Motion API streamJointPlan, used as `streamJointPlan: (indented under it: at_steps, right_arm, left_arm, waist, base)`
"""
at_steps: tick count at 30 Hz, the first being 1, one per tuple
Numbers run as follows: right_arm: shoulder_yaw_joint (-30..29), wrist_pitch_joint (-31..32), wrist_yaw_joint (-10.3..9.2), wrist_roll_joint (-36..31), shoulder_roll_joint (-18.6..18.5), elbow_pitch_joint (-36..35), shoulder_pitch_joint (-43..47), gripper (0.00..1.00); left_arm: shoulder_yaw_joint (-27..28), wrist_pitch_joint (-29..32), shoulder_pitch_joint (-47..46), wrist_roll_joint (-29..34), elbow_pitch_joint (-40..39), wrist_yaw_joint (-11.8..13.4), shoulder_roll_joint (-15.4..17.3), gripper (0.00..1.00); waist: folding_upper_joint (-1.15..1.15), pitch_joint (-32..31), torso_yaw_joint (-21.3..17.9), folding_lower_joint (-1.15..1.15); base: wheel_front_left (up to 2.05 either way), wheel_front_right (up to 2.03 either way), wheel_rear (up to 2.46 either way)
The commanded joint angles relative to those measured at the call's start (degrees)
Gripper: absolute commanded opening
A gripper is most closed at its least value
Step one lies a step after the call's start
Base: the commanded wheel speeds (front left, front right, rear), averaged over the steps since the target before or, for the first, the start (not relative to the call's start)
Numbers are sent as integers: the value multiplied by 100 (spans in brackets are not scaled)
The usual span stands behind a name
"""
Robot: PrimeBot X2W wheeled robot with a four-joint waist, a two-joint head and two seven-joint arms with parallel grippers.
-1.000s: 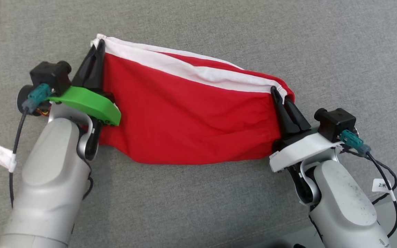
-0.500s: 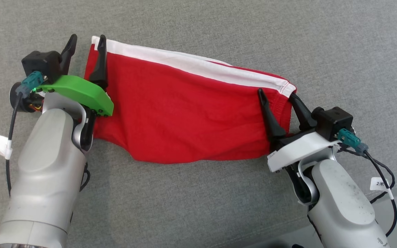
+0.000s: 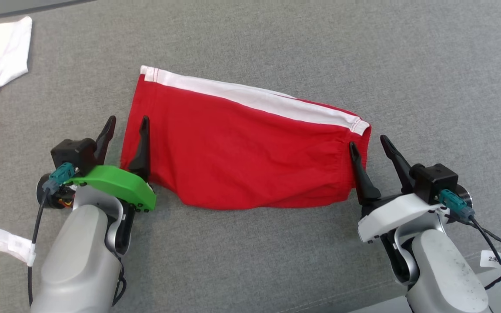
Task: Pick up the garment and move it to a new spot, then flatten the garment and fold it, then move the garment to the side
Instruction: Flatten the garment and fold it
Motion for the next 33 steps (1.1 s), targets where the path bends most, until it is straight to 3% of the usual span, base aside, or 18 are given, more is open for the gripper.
streamJointPlan:
  at_steps: [1,10,16,19,23,24,25,26,27,33]
  right_arm:
    - [-59,68,-8,-73,-10,-90,107,100]
    - [-408,390,-8,-251,-9,-764,538,100]
    - [-609,528,-8,-221,-8,-1180,745,100]
    - [-644,561,-8,-199,-8,-1269,771,100]
    - [-673,576,-8,-153,-8,-1347,822,100]
    - [-686,573,-8,-144,-8,-1349,830,100]
    - [-709,568,-8,-136,-8,-1345,839,100]
    - [-724,563,-8,-131,-8,-1336,846,100]
    - [-742,562,-8,-127,-8,-1326,849,100]
    - [-807,527,-8,-117,-7,-1270,855,100]
  left_arm:
    - [-1,92,113,-66,-7,47,51,100]
    - [-28,1113,231,-340,72,65,154,100]
    - [-19,2002,180,-492,129,249,305,100]
    - [-1,2222,204,-565,129,354,329,100]
    - [-15,2452,321,-688,83,311,314,100]
    - [-21,2492,350,-713,54,284,294,82]
    - [-30,2516,377,-743,7,270,279,40]
    - [-36,2522,386,-758,-23,258,277,13]
    - [-42,2534,399,-770,-66,244,281,0]
    - [-51,2460,500,-798,-296,270,285,0]
  waist:
    - [0,-169,36,0]
    - [0,-439,-143,0]
    - [0,-460,-290,0]
    - [0,-457,-331,0]
    - [0,-473,-368,0]
    - [0,-481,-367,0]
    - [0,-494,-361,0]
    - [0,-510,-354,0]
    - [0,-531,-344,0]
    - [0,-689,-245,0]
  base:
    - [0,0,0]
    - [0,0,0]
    - [0,0,0]
    - [0,0,0]
    - [0,0,0]
    - [0,0,0]
    - [0,0,0]
    - [0,0,0]
    - [0,0,0]
    - [0,0,0]
